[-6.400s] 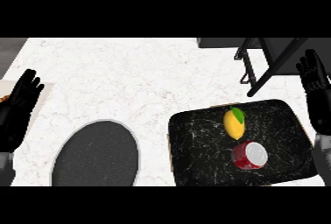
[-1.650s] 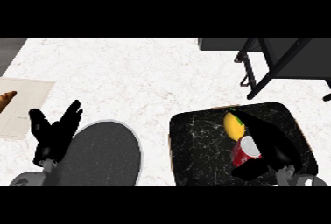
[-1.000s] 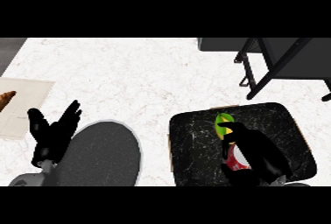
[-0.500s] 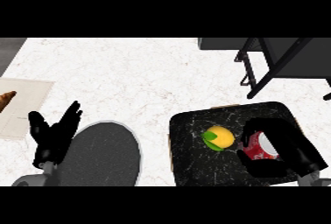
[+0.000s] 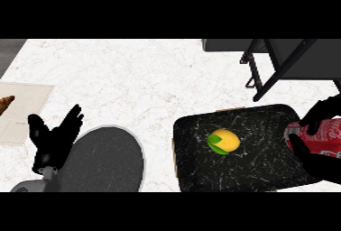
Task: Pick the can from the tray and place it in the tiered shelf
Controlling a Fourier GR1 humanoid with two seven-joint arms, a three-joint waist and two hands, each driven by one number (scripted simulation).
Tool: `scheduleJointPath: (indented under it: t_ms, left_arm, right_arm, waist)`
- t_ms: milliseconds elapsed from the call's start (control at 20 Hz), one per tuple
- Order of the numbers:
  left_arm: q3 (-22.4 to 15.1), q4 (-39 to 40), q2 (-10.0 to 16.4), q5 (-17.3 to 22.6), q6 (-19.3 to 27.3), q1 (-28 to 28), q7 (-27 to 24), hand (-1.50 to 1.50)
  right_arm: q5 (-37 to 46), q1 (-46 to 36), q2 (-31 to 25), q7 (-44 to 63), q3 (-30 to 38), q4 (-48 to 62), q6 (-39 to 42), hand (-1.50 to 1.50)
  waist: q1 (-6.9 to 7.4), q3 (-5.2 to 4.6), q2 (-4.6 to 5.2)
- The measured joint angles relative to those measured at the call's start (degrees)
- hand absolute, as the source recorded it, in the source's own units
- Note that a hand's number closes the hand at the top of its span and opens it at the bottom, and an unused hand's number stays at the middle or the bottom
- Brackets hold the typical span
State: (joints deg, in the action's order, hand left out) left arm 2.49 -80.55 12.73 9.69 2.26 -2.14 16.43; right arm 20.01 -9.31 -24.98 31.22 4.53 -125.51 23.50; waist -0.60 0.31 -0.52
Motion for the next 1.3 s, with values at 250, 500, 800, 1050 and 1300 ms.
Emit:
scheduleJointPath:
  t_ms: [250, 500, 800, 1050, 1300]
  left_arm:
    - [0.23, -0.25, 0.02, 0.08, -0.6, 0.01, -0.04, 0.0]
    - [0.83, 1.16, 0.24, 0.08, -1.34, -1.1, -0.02, 0.0]
    - [0.54, 0.67, -0.29, -0.42, -1.33, -1.36, 0.34, 0.0]
    - [0.43, 1.31, -0.56, -1.09, -1.94, -1.31, -1.4, 0.0]
    - [0.42, 1.22, -0.93, -1.42, -1.76, -1.79, -0.71, 0.0]
  right_arm:
    - [-8.64, -9.72, -4.8, 10.02, 9.78, -0.98, 3.45, 1.5]
    - [-15.07, -18.89, -11.23, 14.62, 16.8, 5.27, 5.63, 1.5]
    - [-16.85, -31.9, -18.28, 16.13, 18.75, 19.63, 5.5, 1.5]
    - [-14.44, -38.9, -22.36, 11.49, 18.14, 31.72, 5.11, 1.5]
    - [-10.82, -43.2, -24.72, 3.5, 15.82, 43.77, 4.94, 1.5]
  waist:
    - [0.32, -0.11, 0.07]
    - [0.63, -0.04, 0.11]
    - [1.37, -0.08, 0.31]
    - [1.63, -0.05, 0.42]
    - [1.88, -0.02, 0.52]
